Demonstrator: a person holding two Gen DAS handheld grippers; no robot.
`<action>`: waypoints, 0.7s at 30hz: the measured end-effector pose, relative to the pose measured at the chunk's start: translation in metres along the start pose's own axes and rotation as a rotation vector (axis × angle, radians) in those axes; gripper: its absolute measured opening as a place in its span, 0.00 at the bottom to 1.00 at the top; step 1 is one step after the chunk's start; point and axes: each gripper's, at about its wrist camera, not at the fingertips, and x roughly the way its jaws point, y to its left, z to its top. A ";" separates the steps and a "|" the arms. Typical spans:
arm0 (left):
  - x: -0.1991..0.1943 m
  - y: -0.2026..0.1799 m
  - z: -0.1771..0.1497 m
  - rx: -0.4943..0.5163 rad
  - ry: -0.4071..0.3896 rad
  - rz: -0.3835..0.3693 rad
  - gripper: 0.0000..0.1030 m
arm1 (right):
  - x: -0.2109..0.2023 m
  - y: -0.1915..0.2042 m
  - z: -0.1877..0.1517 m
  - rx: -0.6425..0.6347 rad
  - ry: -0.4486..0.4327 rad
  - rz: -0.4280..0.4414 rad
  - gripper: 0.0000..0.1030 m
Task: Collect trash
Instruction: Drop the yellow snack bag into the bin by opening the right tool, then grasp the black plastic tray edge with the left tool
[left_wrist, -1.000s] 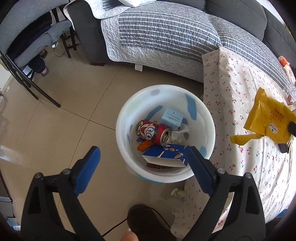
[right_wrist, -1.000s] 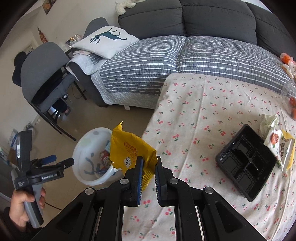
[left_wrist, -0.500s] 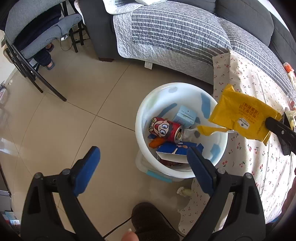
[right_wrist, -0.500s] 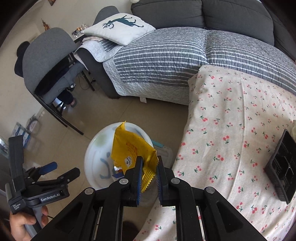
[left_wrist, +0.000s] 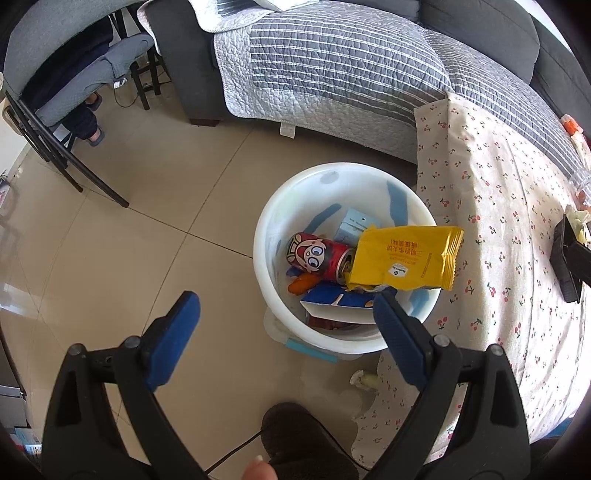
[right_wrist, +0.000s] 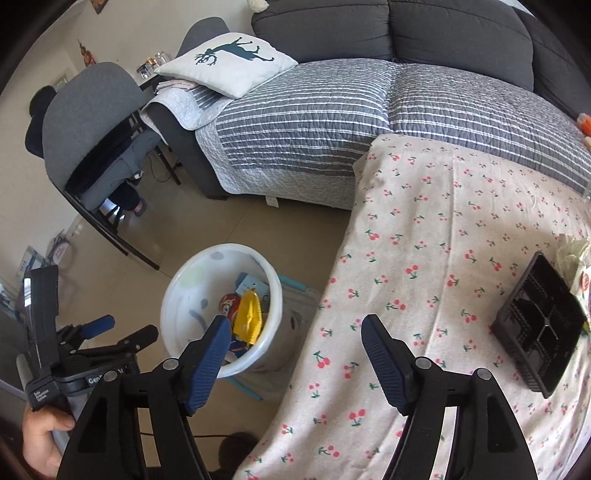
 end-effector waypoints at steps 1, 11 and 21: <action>-0.001 -0.002 0.000 0.004 -0.002 0.000 0.92 | -0.004 -0.006 -0.001 -0.002 -0.001 -0.010 0.74; -0.011 -0.034 0.004 0.048 -0.020 -0.030 0.92 | -0.050 -0.073 -0.011 0.019 -0.003 -0.129 0.80; -0.023 -0.090 0.008 0.116 -0.034 -0.064 0.92 | -0.096 -0.147 -0.026 0.090 -0.032 -0.223 0.81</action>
